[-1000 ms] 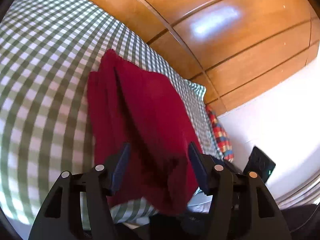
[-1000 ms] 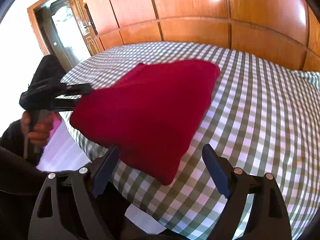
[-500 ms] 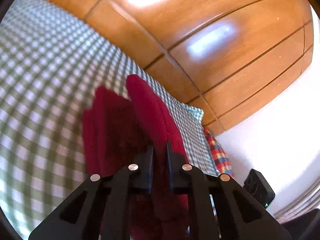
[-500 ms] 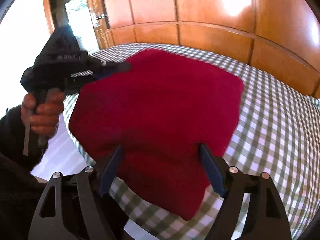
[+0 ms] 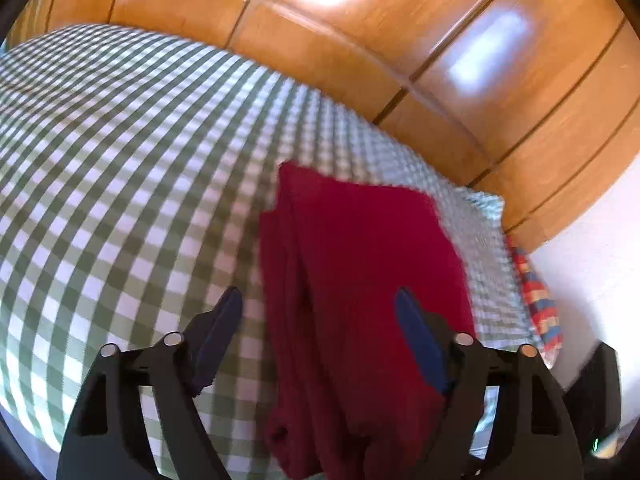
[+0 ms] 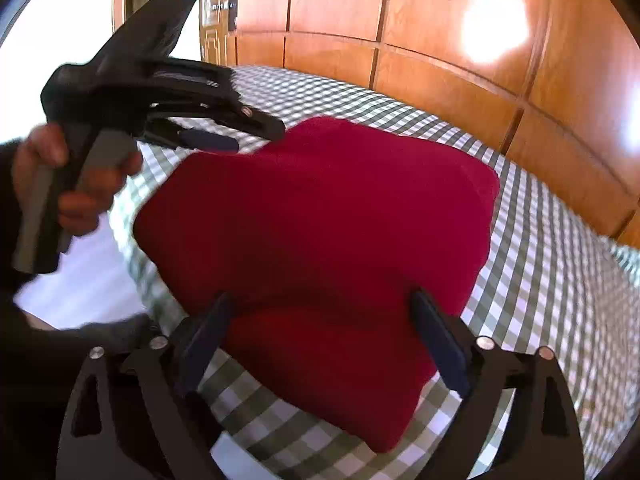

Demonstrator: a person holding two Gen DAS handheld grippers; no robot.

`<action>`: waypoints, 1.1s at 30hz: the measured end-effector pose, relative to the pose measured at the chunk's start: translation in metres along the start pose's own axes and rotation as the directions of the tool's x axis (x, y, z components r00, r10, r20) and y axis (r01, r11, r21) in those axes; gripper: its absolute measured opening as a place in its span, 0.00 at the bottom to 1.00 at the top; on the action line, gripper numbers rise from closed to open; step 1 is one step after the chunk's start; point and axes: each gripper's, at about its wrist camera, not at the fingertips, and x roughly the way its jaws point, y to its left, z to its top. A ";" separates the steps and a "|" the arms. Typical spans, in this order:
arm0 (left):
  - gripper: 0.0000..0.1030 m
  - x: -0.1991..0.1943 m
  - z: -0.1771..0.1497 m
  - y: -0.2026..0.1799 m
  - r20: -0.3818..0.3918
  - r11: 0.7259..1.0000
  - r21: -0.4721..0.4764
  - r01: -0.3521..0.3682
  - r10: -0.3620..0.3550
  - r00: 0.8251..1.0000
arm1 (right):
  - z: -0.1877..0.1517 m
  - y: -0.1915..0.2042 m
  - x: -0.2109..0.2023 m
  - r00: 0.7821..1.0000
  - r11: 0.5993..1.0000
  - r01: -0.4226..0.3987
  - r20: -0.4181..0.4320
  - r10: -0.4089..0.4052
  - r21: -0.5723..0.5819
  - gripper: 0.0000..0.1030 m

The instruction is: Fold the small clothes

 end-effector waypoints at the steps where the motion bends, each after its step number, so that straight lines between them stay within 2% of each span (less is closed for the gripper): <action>1: 0.77 0.001 0.000 0.001 -0.011 1.000 0.000 0.014 -0.014 1.000 | 0.003 -0.009 -0.004 0.999 0.998 -0.034 0.005 0.034 0.045 0.95; 2: 0.77 0.003 0.001 0.006 -0.030 0.999 0.003 0.032 -0.032 0.999 | 0.008 -0.024 -0.011 0.996 0.988 -0.086 0.021 0.084 0.126 0.96; 4: 0.77 0.010 0.001 0.008 -0.056 0.999 0.010 0.047 -0.046 0.997 | 0.011 -0.051 -0.018 0.990 0.959 -0.138 0.058 0.128 0.247 0.96; 6: 0.77 0.019 -0.001 0.010 -0.085 0.998 0.014 0.058 -0.056 0.995 | 0.008 -0.088 -0.017 0.982 0.898 -0.187 0.099 0.161 0.398 0.96; 7: 0.77 0.025 -0.002 0.013 -0.104 0.997 0.011 0.074 -0.073 0.992 | 0.007 -0.098 -0.014 0.979 0.878 -0.201 0.108 0.171 0.435 0.96; 8: 0.77 0.034 -0.002 0.018 -0.126 0.996 -0.003 0.092 -0.092 0.988 | 0.005 -0.114 -0.007 0.975 0.839 -0.221 0.118 0.187 0.496 0.96; 12: 0.77 0.052 -0.002 0.032 -0.163 0.992 -0.029 0.124 -0.127 0.978 | 0.002 -0.141 0.027 0.957 0.749 -0.283 0.123 0.264 0.598 0.96; 14: 0.74 0.062 -0.003 0.042 -0.176 0.984 -0.062 0.170 -0.178 0.968 | 0.006 -0.145 0.049 0.944 0.726 -0.309 0.108 0.311 0.614 0.94; 16: 0.66 0.066 -0.005 0.049 -0.163 0.977 -0.064 0.203 -0.211 0.964 | 0.008 -0.145 0.066 0.937 0.718 -0.315 0.085 0.338 0.621 0.85; 18: 0.50 0.068 -0.006 0.049 -0.161 0.971 -0.052 0.233 -0.238 0.958 | 0.008 -0.141 0.079 0.928 0.704 -0.334 0.087 0.363 0.627 0.77; 20: 0.44 0.067 -0.007 0.047 -0.149 0.967 -0.032 0.252 -0.254 0.956 | 0.012 -0.139 0.080 0.928 0.709 -0.339 0.095 0.362 0.618 0.66; 22: 0.39 0.065 -0.007 0.044 -0.140 0.962 -0.037 0.272 -0.275 0.951 | 0.015 -0.140 0.072 0.925 0.711 -0.350 0.107 0.364 0.610 0.49; 25: 0.36 0.062 0.000 0.023 -0.125 0.948 0.007 0.318 -0.315 0.941 | 0.018 -0.139 0.047 0.935 0.744 -0.343 0.131 0.330 0.573 0.45; 28: 0.36 0.066 0.006 -0.007 -0.144 0.929 0.064 0.363 -0.352 0.925 | 0.008 -0.158 0.018 0.946 0.748 -0.322 0.175 0.272 0.581 0.45; 31: 0.36 0.086 0.011 -0.050 -0.184 0.900 0.114 0.421 -0.397 0.899 | -0.007 -0.182 -0.019 0.959 0.751 -0.281 0.210 0.191 0.597 0.45; 33: 0.36 0.109 0.016 -0.086 -0.221 0.883 0.159 0.443 -0.405 0.887 | -0.020 -0.204 -0.047 0.969 0.750 -0.227 0.222 0.109 0.621 0.45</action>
